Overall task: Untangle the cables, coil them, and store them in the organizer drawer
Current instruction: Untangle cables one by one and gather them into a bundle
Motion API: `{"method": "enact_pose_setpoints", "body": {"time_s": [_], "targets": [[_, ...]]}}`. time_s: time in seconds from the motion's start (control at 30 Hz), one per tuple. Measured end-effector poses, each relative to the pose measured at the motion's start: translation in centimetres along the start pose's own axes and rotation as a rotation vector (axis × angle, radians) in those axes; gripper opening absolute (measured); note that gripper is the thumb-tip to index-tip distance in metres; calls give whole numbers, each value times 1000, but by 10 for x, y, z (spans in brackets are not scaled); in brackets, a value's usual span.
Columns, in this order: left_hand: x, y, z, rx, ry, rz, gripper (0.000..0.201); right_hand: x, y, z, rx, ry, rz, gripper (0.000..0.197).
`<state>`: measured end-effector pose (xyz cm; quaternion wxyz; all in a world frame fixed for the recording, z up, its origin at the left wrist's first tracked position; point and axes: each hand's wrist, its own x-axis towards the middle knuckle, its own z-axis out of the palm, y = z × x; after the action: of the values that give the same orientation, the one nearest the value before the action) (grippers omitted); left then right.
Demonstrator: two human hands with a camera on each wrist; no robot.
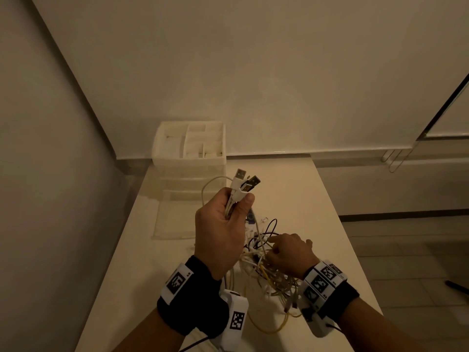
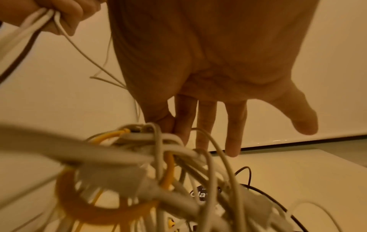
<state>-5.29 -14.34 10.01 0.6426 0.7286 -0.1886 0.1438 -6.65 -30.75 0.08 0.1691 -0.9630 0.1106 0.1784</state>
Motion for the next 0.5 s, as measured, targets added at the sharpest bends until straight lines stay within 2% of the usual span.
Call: {"method": "enact_pose_setpoints", "body": {"time_s": [0.07, 0.2, 0.27, 0.37, 0.5], "targets": [[3, -2, -3, 10, 21, -1, 15, -1, -2, 2, 14, -43, -35, 30], [8, -8, -7, 22, 86, -29, 12, -10, -1, 4, 22, -112, -119, 23], [10, -11, -8, 37, 112, -30, 16, -16, 3, 7, -21, -146, -152, 32], [12, -16, -9, 56, 126, -39, 11, -19, 5, 12, -21, -177, -125, 58], [10, -19, -8, 79, 73, -37, 11, -18, 0, 17, -16, -87, -100, 71]]}}
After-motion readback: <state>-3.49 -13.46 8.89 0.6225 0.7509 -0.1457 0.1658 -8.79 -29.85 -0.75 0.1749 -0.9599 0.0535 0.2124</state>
